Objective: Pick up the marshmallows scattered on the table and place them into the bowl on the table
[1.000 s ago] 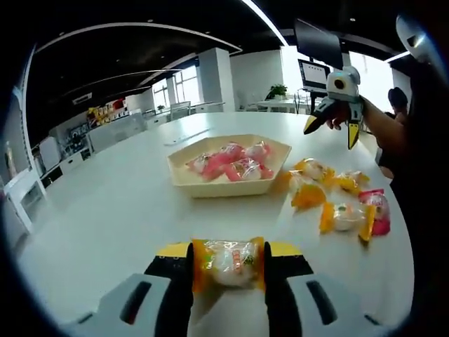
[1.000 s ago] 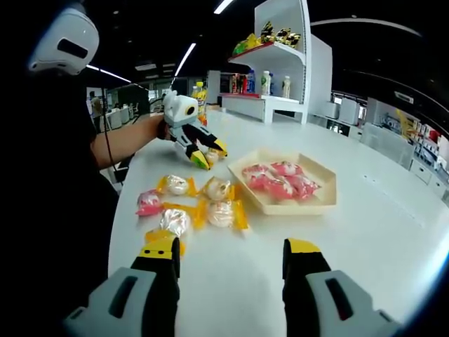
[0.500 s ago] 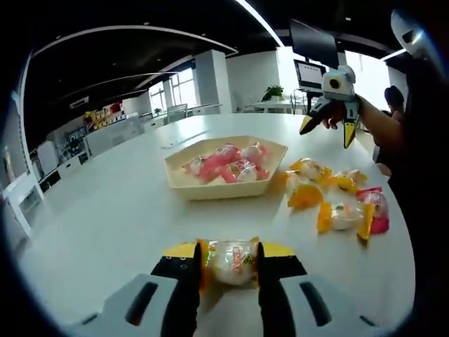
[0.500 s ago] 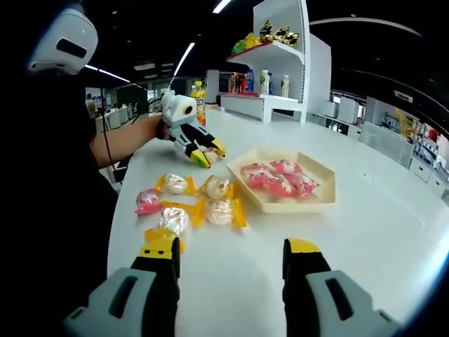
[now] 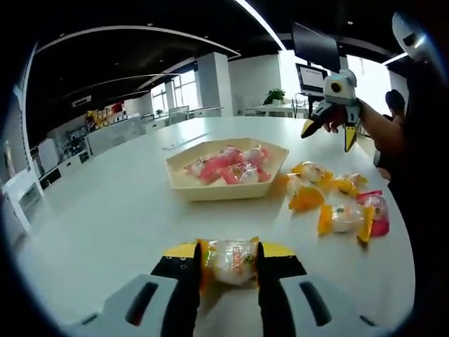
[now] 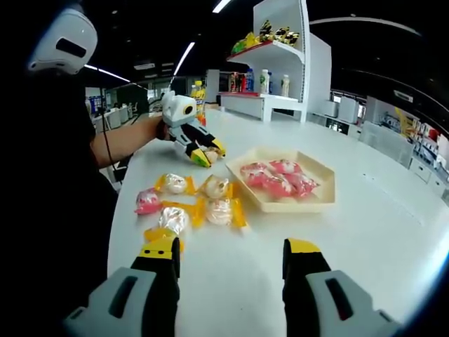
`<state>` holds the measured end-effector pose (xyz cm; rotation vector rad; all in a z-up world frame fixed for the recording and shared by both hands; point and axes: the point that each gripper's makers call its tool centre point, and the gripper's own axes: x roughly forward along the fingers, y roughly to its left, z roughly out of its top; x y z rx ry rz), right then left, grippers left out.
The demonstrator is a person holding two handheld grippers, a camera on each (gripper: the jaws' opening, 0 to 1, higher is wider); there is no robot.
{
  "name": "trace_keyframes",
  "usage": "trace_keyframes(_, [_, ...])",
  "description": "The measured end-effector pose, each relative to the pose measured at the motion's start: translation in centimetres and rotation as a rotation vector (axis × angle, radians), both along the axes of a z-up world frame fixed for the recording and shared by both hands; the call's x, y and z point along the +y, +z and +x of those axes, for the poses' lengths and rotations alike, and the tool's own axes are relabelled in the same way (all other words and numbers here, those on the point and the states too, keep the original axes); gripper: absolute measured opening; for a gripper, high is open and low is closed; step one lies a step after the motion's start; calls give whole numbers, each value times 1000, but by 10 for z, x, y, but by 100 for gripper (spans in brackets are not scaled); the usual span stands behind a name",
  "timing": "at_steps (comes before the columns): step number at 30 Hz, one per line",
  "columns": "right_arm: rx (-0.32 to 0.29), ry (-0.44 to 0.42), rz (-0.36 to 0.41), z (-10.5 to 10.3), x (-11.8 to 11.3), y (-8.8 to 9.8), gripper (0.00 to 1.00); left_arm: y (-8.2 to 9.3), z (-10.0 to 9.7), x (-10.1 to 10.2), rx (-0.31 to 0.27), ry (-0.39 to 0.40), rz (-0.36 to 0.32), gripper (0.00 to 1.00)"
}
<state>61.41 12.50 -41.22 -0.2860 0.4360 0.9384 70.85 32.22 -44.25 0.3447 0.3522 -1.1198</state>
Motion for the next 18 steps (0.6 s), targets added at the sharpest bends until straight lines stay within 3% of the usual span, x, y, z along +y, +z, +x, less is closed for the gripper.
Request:
trace_keyframes(6, [1,-2,-1,0,0,0,58,0,0,0,-2,1,-3,31])
trace_keyframes(9, [4,0,0,0,1,-2,58,4,-3,-1,-34,-14,-4,31])
trace_keyframes(14, [9,-4,0,0,0,-3,58,24,-3,-3,-76,-12,-79,31])
trace_keyframes(18, [10,-4,1,0,1,-4,58,50,1,-3,-119,7,-195,31])
